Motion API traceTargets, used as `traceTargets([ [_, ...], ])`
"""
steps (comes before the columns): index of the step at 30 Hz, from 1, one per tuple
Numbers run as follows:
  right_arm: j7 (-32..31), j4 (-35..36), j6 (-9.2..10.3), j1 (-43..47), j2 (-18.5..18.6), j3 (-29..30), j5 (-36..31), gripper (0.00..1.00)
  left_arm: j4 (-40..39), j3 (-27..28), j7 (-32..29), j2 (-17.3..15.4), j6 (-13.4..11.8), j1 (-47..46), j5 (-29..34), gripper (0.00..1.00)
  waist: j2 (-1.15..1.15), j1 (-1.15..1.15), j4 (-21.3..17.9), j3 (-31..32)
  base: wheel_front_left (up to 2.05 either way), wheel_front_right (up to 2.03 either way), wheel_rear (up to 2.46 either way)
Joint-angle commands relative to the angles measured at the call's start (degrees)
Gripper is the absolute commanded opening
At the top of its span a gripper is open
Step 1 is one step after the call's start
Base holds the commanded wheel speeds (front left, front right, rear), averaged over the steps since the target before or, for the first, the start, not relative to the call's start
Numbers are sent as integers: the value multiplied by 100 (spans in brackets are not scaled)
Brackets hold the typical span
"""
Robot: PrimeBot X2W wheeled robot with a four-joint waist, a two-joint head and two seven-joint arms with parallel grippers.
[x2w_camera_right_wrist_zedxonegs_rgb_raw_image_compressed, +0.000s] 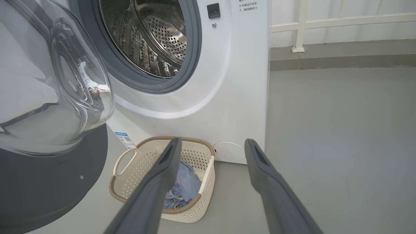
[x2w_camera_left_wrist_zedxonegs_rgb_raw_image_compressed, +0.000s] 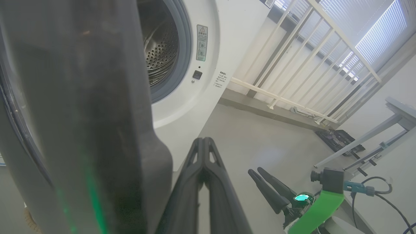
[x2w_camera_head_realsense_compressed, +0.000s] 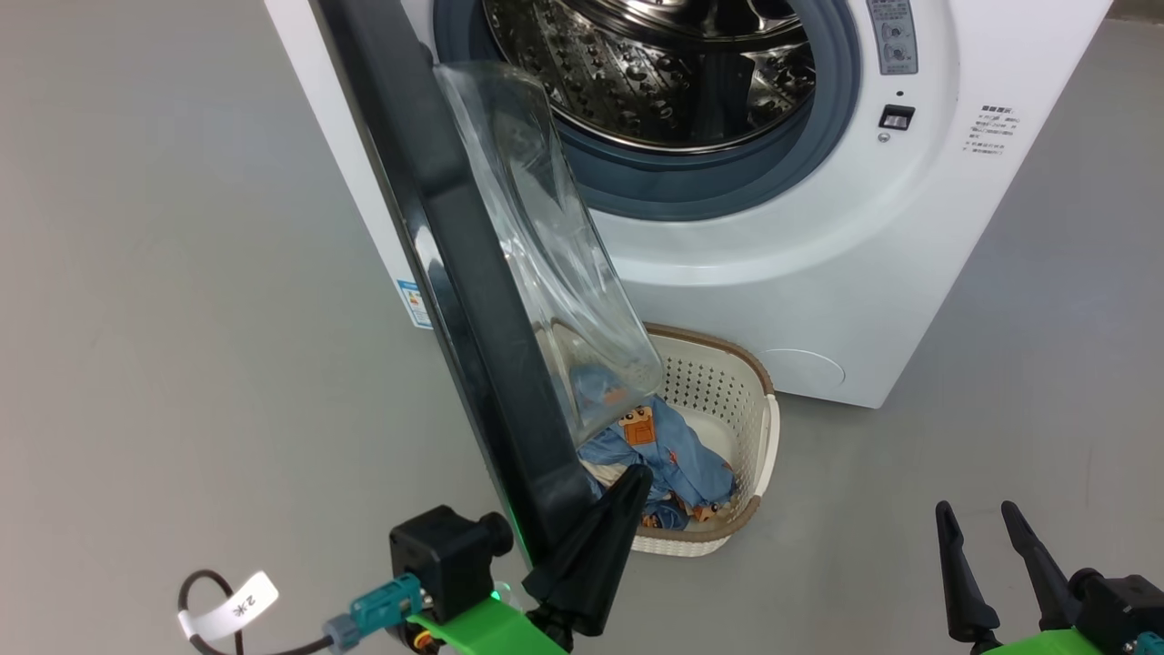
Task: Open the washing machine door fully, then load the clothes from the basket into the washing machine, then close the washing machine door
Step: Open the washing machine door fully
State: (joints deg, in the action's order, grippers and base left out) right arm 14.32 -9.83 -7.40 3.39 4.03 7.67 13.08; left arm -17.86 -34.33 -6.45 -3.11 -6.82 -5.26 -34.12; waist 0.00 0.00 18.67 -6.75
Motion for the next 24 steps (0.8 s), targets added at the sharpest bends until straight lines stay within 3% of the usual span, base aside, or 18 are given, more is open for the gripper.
traceTargets([
  [1, 68, 115, -9, -150, 91, -164, -78, 100, -106, 210, 67, -33, -15, -230, -31, 0, 0, 0, 19, 3, 0, 0, 0],
  [24, 68, 77, -9, -158, 82, -202, -68, 100, -45, 380, 72, -181, -259, -220, 80, 0, 0, 0, 343, 18, 0, 0, 0],
])
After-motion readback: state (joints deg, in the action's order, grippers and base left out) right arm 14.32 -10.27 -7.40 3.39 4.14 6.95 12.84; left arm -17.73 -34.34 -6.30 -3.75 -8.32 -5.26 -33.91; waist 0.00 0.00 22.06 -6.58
